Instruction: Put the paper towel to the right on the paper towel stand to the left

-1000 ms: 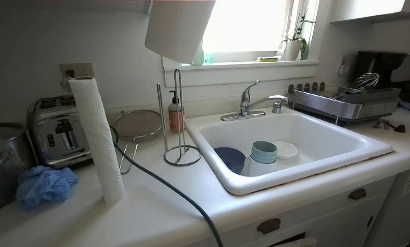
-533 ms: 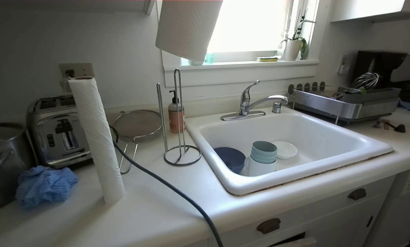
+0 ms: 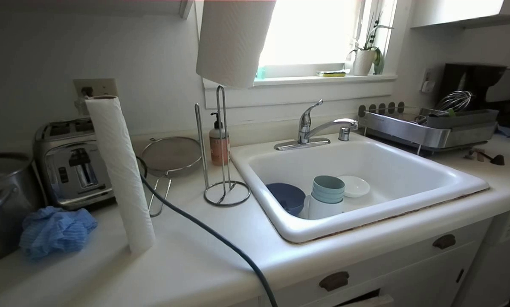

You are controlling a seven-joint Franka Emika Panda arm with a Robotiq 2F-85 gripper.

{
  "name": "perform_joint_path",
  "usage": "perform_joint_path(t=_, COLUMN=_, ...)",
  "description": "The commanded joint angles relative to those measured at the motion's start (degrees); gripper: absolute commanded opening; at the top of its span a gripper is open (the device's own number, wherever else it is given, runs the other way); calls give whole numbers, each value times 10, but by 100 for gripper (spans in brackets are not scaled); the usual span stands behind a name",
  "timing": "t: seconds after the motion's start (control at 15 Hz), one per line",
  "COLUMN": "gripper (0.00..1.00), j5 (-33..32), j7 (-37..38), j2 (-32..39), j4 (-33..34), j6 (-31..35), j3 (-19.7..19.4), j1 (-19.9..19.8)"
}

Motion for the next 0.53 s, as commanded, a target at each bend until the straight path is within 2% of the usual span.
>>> perform_joint_path(t=0.0, gripper=4, j5=-21, j7=-1, j2=23, j4=31, j6=6, j3=3, j1=10)
perform_joint_path(t=0.47, gripper=4, j5=-18, j7=2, j2=32, j4=22, j6=19, j3=2, j1=10)
